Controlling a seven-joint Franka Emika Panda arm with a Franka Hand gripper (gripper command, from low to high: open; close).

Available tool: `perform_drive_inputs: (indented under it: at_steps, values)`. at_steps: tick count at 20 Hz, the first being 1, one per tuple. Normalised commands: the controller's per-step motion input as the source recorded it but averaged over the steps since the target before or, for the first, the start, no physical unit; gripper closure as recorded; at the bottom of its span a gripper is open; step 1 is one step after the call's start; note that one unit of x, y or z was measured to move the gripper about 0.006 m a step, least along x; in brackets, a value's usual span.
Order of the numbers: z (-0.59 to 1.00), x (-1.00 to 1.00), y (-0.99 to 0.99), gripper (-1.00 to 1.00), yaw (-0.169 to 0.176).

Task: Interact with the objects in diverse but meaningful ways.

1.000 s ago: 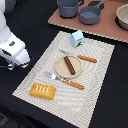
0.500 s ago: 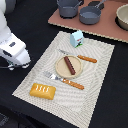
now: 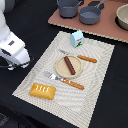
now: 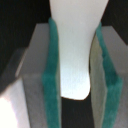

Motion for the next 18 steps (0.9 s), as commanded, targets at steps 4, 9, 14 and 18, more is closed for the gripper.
perform_drive_inputs:
  at_steps: [4, 9, 14, 18]
  values:
    - [0.94, 0.82, 0.15, 1.00, -0.058]
    - [0.84, 0.94, 0.22, 1.00, -0.058]
    - [0.83, 0.99, 0.25, 1.00, -0.044]
    - [0.69, 0.97, 0.20, 1.00, -0.049]
